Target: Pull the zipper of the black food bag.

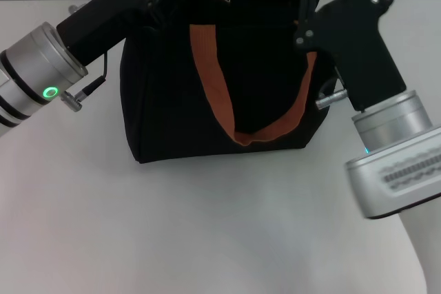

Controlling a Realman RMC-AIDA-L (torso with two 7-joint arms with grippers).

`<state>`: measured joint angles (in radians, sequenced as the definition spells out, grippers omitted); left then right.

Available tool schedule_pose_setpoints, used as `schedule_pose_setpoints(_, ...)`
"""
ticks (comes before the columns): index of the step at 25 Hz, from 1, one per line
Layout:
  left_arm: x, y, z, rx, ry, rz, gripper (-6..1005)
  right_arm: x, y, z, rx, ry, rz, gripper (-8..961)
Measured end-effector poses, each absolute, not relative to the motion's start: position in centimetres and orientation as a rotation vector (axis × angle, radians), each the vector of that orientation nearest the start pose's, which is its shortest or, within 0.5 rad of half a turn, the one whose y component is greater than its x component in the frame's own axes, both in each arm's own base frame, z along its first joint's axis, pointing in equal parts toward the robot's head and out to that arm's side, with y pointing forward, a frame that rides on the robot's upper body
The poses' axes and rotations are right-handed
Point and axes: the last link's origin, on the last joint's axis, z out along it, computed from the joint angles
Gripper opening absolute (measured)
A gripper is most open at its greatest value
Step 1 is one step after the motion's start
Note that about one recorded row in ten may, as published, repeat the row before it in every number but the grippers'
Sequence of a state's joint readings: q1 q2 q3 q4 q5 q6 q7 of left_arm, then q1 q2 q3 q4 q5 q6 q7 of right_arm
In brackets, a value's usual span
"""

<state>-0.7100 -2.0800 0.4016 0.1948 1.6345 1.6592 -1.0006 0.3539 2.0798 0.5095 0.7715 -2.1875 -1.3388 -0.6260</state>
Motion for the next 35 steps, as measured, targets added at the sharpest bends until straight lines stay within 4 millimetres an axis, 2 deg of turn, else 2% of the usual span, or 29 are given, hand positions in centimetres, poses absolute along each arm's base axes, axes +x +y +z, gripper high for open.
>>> schedule_pose_setpoints(1, -19.5, 35.6, -0.5, -2.274, -0.422, -1.473, 94, 16.8, 28.7, -6.6, -1.619, -0.073, 0.880, 61)
schedule_pose_setpoints(2, -19.5, 35.6, -0.5, -2.276, -0.426, -1.474, 94, 17.0, 28.3, -6.2, -1.641, 0.063, 0.977, 76)
schedule_pose_setpoints(4, -19.5, 35.6, -0.5, -2.278, -0.428, -1.475, 94, 17.0, 28.0, -5.8, -1.670, 0.129, 1.044, 106)
schedule_pose_setpoints(6, -19.5, 35.6, -0.5, -2.279, -0.429, -1.475, 94, 17.2, 27.7, -4.8, -1.759, 0.219, 1.179, 137)
schedule_pose_setpoints(7, -19.5, 35.6, -0.5, -2.281, -0.429, -1.475, 94, 17.2, 27.5, -3.8, -1.877, 0.299, 1.325, 152)
schedule_pose_setpoints(8, -19.5, 35.6, -0.5, -2.281, -0.429, -1.475, 94, 17.2, 27.5, -3.8, -1.877, 0.299, 1.325, 179)
schedule_pose_setpoints(9, -19.5, 35.6, -0.5, -2.283, -0.429, -1.476, 94, 17.3, 27.5, -3.4, -1.949, 0.336, 1.393, 205)
schedule_pose_setpoints(11, -19.5, 35.5, -0.5, -2.287, -0.428, -1.475, 94, 17.6, 27.9, -2.8, -2.091, 0.463, 1.517, 258)
schedule_pose_setpoints(12, -19.5, 35.5, -0.6, -2.289, -0.427, -1.475, 94, 18.2, 29.0, -2.2, -2.207, 0.625, 1.610, 285)
schedule_pose_setpoints(13, -19.5, 35.5, -0.6, -2.289, -0.427, -1.475, 94, 18.2, 29.0, -2.2, -2.207, 0.625, 1.610, 311)
schedule_pose_setpoints(16, -19.4, 35.5, -0.6, -2.291, -0.424, -1.476, 94, 19.2, 29.9, -1.8, -2.332, 0.885, 1.737, 346)
schedule_pose_setpoints(18, -19.3, 35.6, -0.6, -2.295, -0.422, -1.478, 93, 20.0, 30.6, -1.6, -2.350, 1.077, 1.808, 354)
schedule_pose_setpoints(22, -19.1, 35.5, -0.8, -2.315, -0.411, -1.474, 93, 21.4, 31.9, -0.4, -2.296, 1.472, 1.832, 358)
schedule_pose_setpoints(27, -18.9, 35.5, -0.8, -2.322, -0.400, -1.474, 93, 21.2, 32.4, -0.7, -2.232, 1.629, 1.852, 357)
schedule_pose_setpoints(35, -18.7, 35.6, -1.0, -2.337, -0.393, -1.465, 93, 19.9, 33.7, -1.4, -2.225, 1.714, 1.824, 358)
